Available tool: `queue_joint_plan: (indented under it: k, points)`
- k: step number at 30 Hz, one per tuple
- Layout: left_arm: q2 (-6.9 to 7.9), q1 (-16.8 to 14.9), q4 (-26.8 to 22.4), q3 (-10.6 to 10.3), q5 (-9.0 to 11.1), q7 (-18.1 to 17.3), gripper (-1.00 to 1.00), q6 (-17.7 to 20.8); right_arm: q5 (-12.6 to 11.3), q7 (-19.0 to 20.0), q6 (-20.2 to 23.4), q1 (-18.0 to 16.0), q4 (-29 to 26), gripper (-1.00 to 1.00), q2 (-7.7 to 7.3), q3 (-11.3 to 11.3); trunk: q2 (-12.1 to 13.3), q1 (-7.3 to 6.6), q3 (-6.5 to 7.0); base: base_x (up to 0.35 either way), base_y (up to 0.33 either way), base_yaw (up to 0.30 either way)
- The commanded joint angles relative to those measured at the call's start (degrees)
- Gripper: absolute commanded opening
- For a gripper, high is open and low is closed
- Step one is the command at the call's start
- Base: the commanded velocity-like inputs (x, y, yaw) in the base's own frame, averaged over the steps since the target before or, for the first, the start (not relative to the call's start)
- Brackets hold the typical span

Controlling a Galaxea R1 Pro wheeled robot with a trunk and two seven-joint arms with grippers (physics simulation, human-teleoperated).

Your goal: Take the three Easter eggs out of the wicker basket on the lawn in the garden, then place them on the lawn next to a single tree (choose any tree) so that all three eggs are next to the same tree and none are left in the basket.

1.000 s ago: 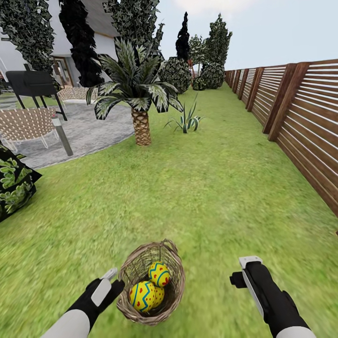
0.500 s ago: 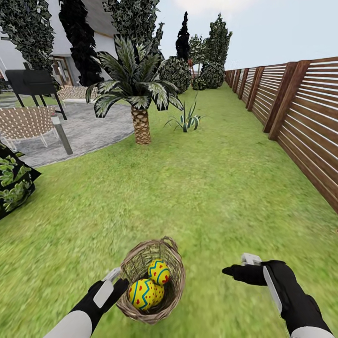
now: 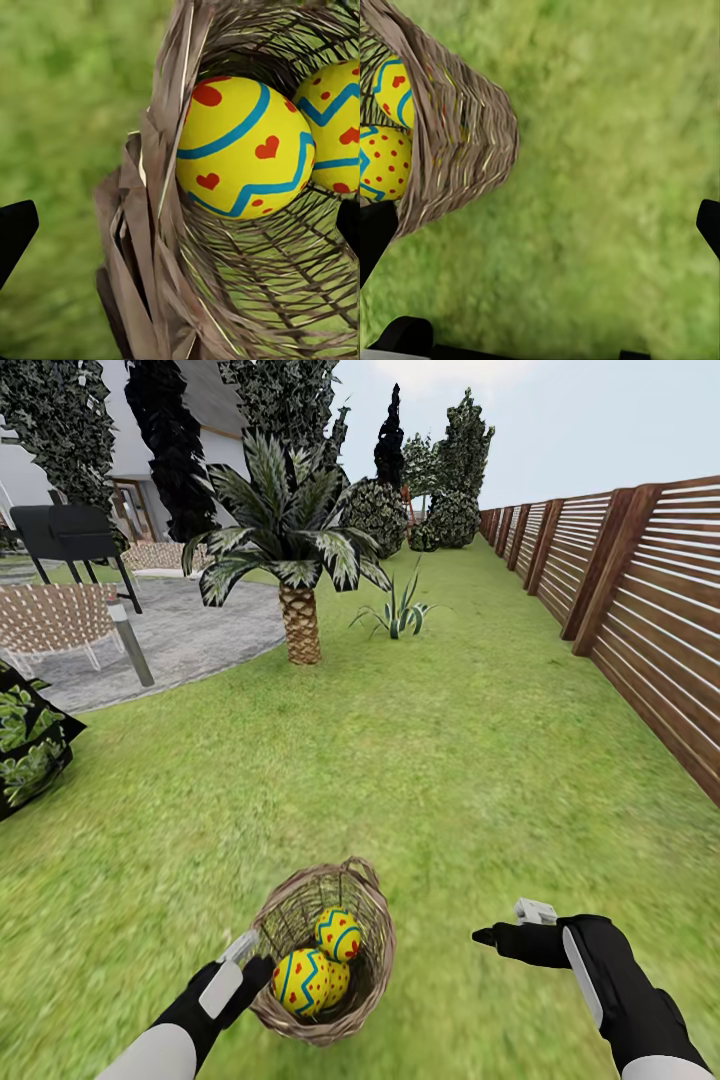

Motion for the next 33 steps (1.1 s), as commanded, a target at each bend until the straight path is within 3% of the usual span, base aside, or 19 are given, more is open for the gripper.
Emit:
queue_joint_plan:
  k: [1, 10, 22, 23, 33]
  points:
    - [-0.03, 0.00, 0.47, -0.02, 1.36, 0.39, 1.00, -0.44, 0.24, 0.33, 0.24, -0.04, -0.05, 1.00, 0.01, -0.07, -0.44, 0.22, -0.23, 0.000, 0.000, 0.000]
    - [-0.03, 0.00, 2.22, -0.06, 2.36, 0.35, 1.00, -1.17, 0.32, 0.31, 0.24, -0.04, -0.05, 1.00, 0.01, -0.08, -4.05, 2.20, -1.85, 0.000, 0.000, 0.000]
    - [0.03, 0.00, 2.30, 0.02, 2.39, 0.39, 1.00, -1.23, 0.33, 0.24, 0.24, -0.04, -0.05, 1.00, 0.01, -0.08, -4.05, 2.20, -1.85, 0.000, 0.000, 0.000]
    - [0.04, 0.00, 2.31, 0.02, 2.38, 0.39, -1.00, -1.26, 0.33, 0.24, 0.24, -0.04, -0.05, 1.00, 0.01, -0.11, -4.05, 2.20, -1.85, 0.000, 0.000, 0.000]
    - [0.07, 0.00, 2.27, -0.02, 2.40, 0.32, -1.00, -1.30, 0.33, 0.24, 0.24, -0.04, 0.04, 1.00, 0.01, -0.12, -4.05, 2.20, -1.85, 0.000, 0.000, 0.000]
